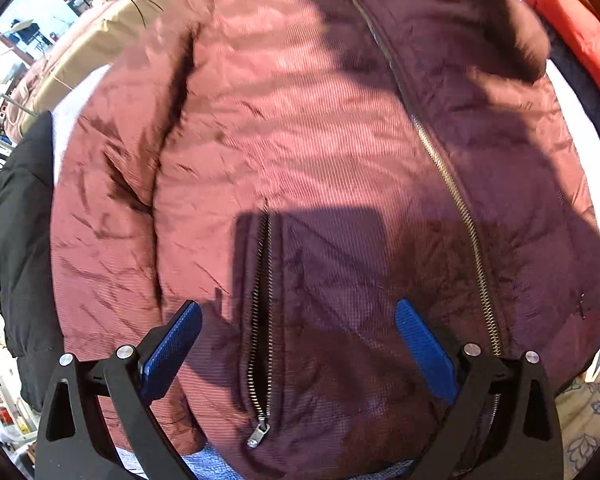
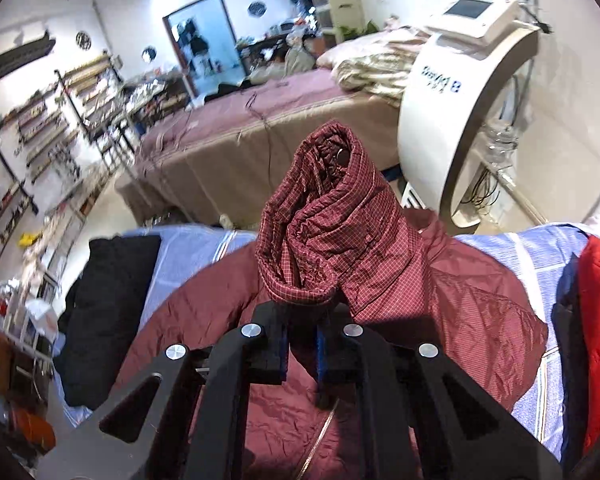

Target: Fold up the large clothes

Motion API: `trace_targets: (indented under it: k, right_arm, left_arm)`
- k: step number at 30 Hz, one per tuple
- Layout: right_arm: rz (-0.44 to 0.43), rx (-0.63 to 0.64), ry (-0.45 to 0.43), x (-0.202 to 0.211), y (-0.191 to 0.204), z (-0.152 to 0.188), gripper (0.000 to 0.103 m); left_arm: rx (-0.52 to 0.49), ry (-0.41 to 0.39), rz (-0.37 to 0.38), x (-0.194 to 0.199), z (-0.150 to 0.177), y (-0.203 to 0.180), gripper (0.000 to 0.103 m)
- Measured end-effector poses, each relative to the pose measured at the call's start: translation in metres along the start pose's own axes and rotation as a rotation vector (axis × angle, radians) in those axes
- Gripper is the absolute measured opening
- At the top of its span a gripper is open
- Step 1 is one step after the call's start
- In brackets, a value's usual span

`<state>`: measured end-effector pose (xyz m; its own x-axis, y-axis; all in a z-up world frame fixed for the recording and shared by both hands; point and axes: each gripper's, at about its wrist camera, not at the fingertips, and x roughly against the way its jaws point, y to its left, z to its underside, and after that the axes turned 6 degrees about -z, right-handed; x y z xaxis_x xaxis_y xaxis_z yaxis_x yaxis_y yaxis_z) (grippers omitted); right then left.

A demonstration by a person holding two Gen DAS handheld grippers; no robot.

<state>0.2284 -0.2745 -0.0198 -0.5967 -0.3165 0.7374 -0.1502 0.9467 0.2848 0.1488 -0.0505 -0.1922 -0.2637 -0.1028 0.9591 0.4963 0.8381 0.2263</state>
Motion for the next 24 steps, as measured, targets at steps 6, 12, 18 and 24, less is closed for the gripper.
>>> trace_targets:
  k: [6, 12, 18, 24]
  right_arm:
    - [-0.005, -0.023, 0.202, -0.082, 0.011, 0.042, 0.010]
    - [-0.046, -0.041, 0.270, -0.118, 0.014, 0.056, 0.030]
    - [-0.102, -0.097, 0.228, -0.101, -0.009, 0.073, 0.076]
    - [0.016, -0.212, 0.255, -0.091, -0.066, 0.090, 0.076]
  left_arm:
    - [0.107, 0.002, -0.039, 0.006, 0.010, 0.026, 0.096]
    - [0.202, 0.028, -0.059, 0.004, 0.000, 0.054, 0.096]
    - [0.227, 0.026, -0.082, 0.002, -0.009, 0.068, 0.096]
    - [0.204, 0.005, -0.100, 0.001, -0.034, 0.066, 0.096]
